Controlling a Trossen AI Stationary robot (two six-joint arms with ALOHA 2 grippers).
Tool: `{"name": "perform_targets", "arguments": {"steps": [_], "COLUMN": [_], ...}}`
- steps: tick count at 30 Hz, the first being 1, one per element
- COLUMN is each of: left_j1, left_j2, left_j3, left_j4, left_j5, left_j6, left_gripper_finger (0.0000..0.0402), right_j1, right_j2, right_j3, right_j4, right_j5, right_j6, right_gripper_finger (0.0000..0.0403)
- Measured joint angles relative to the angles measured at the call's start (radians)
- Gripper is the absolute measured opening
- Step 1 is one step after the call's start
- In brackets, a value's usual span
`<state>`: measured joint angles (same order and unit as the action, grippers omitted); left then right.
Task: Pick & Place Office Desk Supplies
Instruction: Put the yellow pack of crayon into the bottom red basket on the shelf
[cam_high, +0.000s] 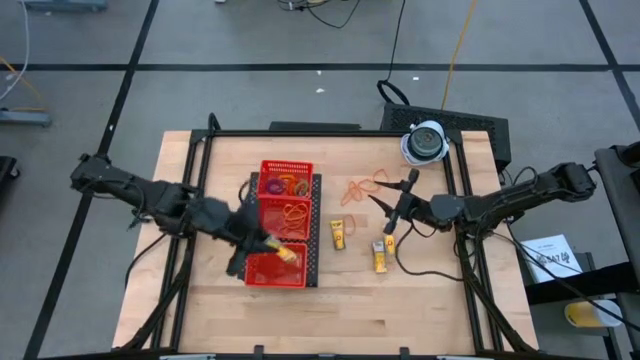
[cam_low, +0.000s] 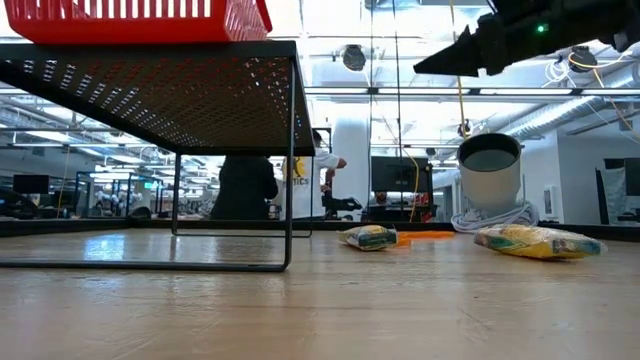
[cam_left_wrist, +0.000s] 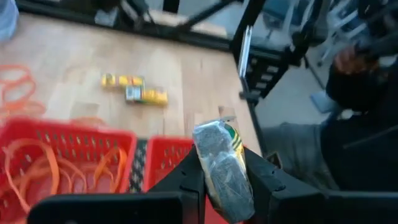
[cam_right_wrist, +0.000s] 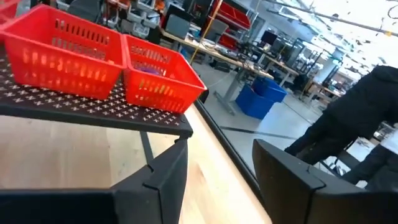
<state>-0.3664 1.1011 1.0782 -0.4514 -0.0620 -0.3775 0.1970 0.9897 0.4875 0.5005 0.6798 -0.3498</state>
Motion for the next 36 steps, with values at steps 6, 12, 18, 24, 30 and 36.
{"name": "perform_targets", "arguments": {"steps": [6,12,18,24,30,36], "left_j1": [-0.080,-0.081,-0.071,-0.071,-0.069,-0.035], "left_j2": [0.026,0.056,0.056,0.056,0.056,0.015], "left_j3": [0.000,-0.001,-0.001,-0.001,-0.001,-0.001], "left_j4": [-0.011,-0.011,-0.024,-0.024,-0.023,-0.020], "left_j5": [-0.119,-0.200,-0.209,-0.210,-0.210,-0.230], "left_j6": [0.010,0.009,0.020,0.082,0.088,0.134], "left_gripper_finger": [0.0094,0.0147,0.0212,0.0244,0.0248,0.0248], "right_j1": [0.000,0.000,0.000,0.000,0.000,0.002], "right_j2": [-0.006,-0.005,-0.005,-0.005,-0.005,-0.005], "right_j3": [-0.009,-0.009,-0.009,-0.009,-0.009,-0.009], "right_j4": [0.004,0.003,0.003,0.003,0.003,-0.008], "right_j5": [0.000,0.000,0.000,0.000,0.000,-0.001], "right_j6": [0.024,0.024,0.024,0.024,0.024,0.080], "right_gripper_finger": [0.0171,0.0171,0.0171,0.0171,0.0171,0.0170]}}
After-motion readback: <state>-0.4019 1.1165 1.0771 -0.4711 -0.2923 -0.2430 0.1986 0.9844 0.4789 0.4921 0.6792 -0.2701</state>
